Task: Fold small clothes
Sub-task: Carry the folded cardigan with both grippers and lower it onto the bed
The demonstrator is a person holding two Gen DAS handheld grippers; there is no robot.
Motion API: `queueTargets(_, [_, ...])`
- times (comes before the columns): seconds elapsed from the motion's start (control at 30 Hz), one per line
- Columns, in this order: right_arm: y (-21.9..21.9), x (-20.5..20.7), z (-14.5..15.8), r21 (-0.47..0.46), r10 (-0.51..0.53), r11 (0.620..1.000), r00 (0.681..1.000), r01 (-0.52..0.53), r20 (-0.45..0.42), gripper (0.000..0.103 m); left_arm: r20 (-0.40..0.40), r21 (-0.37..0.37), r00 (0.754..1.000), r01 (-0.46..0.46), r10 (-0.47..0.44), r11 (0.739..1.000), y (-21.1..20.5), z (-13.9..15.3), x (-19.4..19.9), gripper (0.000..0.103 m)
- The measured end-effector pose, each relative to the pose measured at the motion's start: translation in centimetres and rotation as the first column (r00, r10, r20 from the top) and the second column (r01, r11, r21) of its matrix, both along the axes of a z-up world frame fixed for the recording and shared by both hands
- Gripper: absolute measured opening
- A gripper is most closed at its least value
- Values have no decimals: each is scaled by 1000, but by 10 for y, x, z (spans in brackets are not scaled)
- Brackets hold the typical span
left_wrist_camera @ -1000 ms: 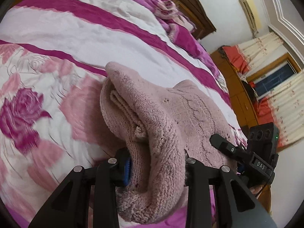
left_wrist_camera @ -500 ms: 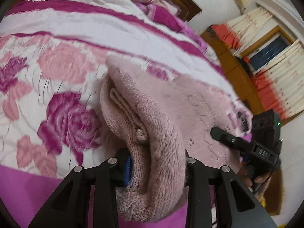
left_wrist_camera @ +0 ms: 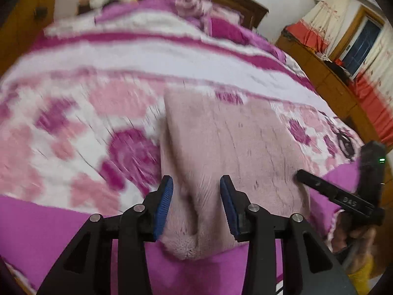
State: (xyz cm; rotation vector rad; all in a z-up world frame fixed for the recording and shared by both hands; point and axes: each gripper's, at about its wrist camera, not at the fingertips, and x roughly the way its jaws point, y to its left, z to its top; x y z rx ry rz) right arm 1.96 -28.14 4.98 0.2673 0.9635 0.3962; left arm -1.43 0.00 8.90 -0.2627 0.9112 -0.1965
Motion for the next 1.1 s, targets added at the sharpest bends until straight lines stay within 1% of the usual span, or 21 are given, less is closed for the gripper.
queueTargets(0.03, [2,-2,10,-39,-6,999,999,8,47,55,42,27,999,-10,9,1000,-2,10,-2,17])
queueTargets(0.07, [6,-4,19,-73,-13,997,995,20,94,54,63,39,998,-12,10,999,-2,15,-1,16])
queueTargets(0.1, [9,-5,27,-98,-12,995,991,25,136,49,88,49,996,-9,5,999,-5,21,-1,13])
queueTargets(0.13, [12,-4,32,-110,-2,994,987,21,163,39,97,48,995,3,-7,999,-7,22,0,8])
queueTargets(0.17, [19,-1,34,-115,12,993,985,8,175,35,94,43,995,23,-27,999,-9,21,4,7])
queueTargets(0.2, [22,2,33,-115,23,993,985,-4,168,27,77,40,996,38,-41,998,-13,16,11,2])
queueTargets(0.23, [23,6,31,-112,31,994,987,-14,157,21,54,34,998,44,-45,998,-17,7,19,0])
queueTargets(0.3, [33,16,19,-121,45,992,990,-29,132,20,22,48,999,43,-44,998,-21,-11,31,0])
queueTargets(0.37, [42,24,8,-161,38,987,991,-17,131,20,-12,107,1000,12,-11,994,-22,-30,45,0])
queueTargets(0.4, [43,28,1,-156,28,988,992,-9,120,20,-21,117,1000,4,-1,993,-21,-38,49,0])
queueTargets(0.47, [42,32,-6,-129,27,992,993,-11,119,20,-25,105,1000,-11,14,994,-16,-48,54,0])
queueTargets(0.53, [44,32,-6,-134,27,991,992,-10,125,20,-21,76,1000,-14,16,997,-11,-47,53,0])
queueTargets(0.6, [46,29,-3,-147,24,989,991,-5,131,20,-16,77,1000,-8,10,997,-12,-44,49,0])
queueTargets(0.67, [44,23,2,-131,4,991,991,14,132,20,-15,72,1000,-17,19,997,-12,-40,44,0])
queueTargets(0.7, [42,18,6,-121,-6,992,991,23,134,21,-19,70,999,-27,29,997,-10,-37,39,0])
queueTargets(0.77, [40,10,12,-114,-15,993,991,31,136,28,-25,75,999,-39,41,996,-10,-32,31,0])
queueTargets(0.83, [37,0,17,-99,-19,995,991,33,135,41,-25,90,998,-48,51,995,-10,-26,21,0])
queueTargets(0.87, [36,-8,19,-92,-23,995,991,36,131,45,-25,100,998,-56,58,993,-11,-23,14,0])
queueTargets(0.9, [35,-12,20,-88,-26,995,991,38,130,52,-25,103,998,-60,63,993,-11,-20,9,1])
queueTargets(1.0, [32,-29,22,-80,-26,996,992,36,124,59,-29,118,997,-73,77,990,-15,-15,-6,9])
queueTargets(1.1, [33,-45,21,-92,-18,995,993,29,119,67,-44,156,995,-76,84,985,-22,-15,-19,11])
